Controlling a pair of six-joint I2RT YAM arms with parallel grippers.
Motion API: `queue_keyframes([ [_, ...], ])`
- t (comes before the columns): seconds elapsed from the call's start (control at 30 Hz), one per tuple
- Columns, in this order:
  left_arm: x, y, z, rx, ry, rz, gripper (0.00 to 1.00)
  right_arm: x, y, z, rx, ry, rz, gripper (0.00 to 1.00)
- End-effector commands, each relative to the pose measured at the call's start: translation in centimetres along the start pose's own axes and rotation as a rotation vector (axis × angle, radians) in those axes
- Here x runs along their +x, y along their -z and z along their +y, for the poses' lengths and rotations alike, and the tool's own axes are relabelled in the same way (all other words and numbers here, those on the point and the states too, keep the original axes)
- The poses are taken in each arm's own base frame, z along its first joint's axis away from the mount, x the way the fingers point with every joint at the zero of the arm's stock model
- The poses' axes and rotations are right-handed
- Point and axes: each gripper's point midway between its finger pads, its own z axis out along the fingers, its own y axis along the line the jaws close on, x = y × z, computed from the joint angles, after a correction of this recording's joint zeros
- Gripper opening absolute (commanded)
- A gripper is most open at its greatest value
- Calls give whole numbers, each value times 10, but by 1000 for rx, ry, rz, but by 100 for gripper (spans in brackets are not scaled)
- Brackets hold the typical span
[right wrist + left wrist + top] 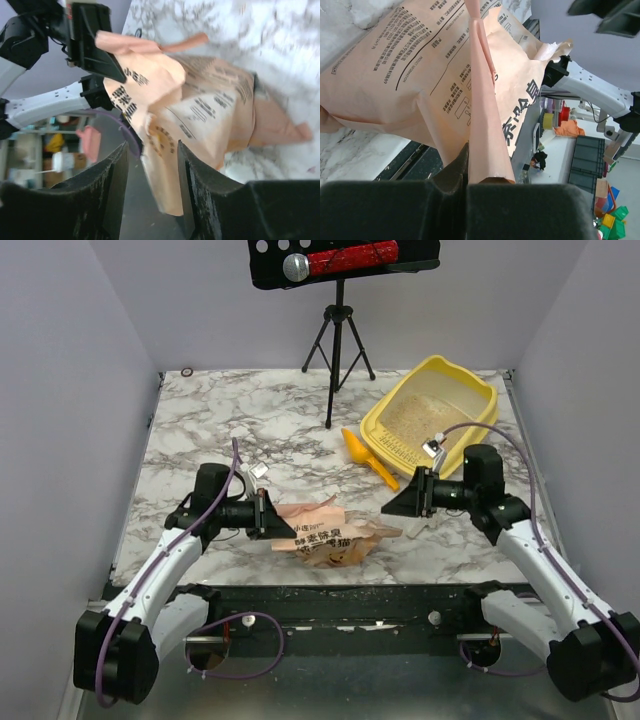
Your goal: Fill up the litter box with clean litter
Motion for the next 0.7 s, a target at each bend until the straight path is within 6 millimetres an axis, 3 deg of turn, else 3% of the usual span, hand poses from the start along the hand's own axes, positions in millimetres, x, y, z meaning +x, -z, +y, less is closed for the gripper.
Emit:
queue_keyframes([
  [0.0,-15,-1,4,-40,-14,-35,0,-32,12,15,143,296,-93,52],
  [0.1,-17,-2,4,-39,-14,-33,0,-37,8,34,173,450,-71,52],
  [0.3,-18,-2,5,-53,-18,-32,0,0,-28,80,61,772,157,52],
  [0.5,-15,-1,6,-51,-25,-33,0,20,-48,80,-7,1059,216,54],
  [0.67,-15,-1,5,-46,-30,-35,0,32,-54,78,-79,1182,238,56],
])
